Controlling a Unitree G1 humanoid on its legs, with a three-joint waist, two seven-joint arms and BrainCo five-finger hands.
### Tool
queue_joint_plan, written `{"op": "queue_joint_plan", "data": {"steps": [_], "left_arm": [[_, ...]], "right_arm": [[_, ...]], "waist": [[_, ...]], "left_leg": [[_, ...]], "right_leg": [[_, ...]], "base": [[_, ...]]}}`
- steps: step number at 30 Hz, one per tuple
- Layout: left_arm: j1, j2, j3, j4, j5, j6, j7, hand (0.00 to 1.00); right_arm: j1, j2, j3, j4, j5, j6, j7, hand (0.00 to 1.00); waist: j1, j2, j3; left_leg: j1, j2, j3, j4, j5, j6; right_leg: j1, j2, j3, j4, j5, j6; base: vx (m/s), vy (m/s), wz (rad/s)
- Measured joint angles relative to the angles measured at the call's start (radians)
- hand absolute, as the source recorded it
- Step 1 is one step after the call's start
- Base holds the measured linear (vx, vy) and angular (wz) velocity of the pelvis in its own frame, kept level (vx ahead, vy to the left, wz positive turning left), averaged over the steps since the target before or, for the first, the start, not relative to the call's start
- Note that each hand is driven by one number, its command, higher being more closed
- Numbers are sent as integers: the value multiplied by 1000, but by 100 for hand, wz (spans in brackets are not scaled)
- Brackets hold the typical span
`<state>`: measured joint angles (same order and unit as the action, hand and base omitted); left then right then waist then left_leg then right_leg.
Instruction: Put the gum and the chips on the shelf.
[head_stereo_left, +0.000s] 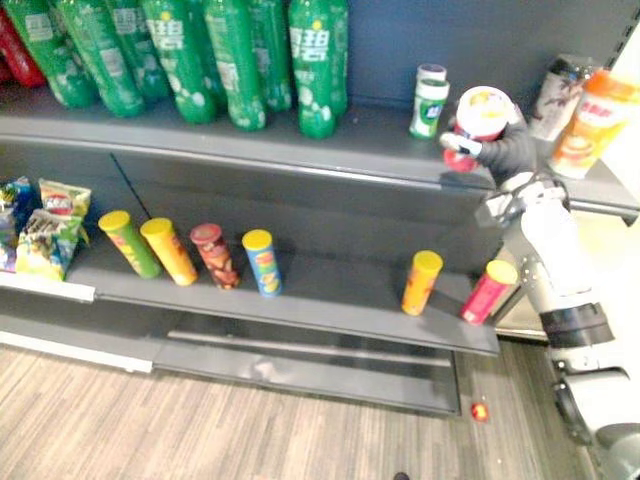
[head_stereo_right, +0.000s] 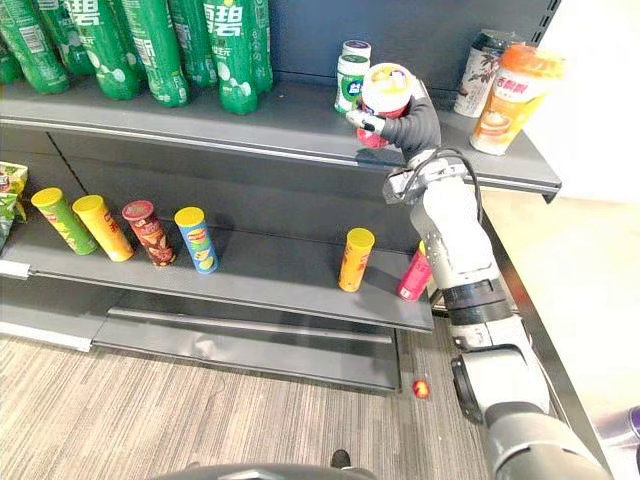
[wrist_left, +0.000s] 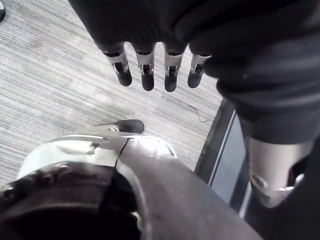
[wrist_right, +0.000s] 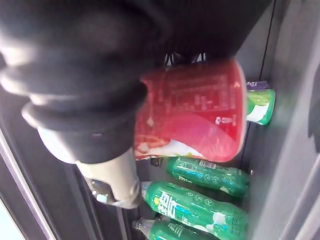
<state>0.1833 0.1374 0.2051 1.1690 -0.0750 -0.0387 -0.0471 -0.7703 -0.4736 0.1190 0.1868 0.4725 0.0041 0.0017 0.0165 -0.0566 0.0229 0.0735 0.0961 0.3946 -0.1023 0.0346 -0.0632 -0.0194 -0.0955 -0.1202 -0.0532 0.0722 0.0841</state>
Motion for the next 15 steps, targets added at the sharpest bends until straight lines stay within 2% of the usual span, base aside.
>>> {"op": "queue_joint_plan", "data": {"steps": [5, 15], "left_arm": [[-6, 2, -4, 0, -11, 5, -1, 0], [-15, 1, -3, -18, -33, 6, -1, 0]], "right_arm": [[-61, 1, 46, 71, -2, 16, 2, 100], [-158, 26, 48, 189, -20, 30, 0, 100]], "waist": [[11, 0, 2], [17, -4, 31]], "left_leg": [[0, 1, 0, 0, 0, 0], [-4, 1, -19, 0, 2, -2]], "right_leg": [[0, 1, 0, -3, 1, -1], [5, 2, -12, -6, 1, -1]], "base": [[0, 0, 0], [2, -4, 2]]}}
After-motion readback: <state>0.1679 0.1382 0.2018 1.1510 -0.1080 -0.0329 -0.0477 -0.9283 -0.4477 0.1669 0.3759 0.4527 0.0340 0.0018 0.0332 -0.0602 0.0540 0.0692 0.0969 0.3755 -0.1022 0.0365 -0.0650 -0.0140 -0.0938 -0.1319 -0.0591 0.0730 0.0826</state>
